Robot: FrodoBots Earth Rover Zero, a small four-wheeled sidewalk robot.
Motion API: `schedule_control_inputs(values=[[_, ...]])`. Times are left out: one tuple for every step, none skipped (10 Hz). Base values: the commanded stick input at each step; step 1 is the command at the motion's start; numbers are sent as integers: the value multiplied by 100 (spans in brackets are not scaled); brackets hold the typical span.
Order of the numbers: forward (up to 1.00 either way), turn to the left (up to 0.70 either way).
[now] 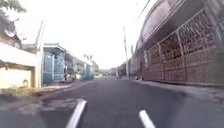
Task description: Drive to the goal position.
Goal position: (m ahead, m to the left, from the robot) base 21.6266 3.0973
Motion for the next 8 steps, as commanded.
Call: schedule_control_inputs(values=[[85, 0], [85, 0], [85, 0], [85, 0], [85, 0], [85, 0], [85, 0], [85, 0]])
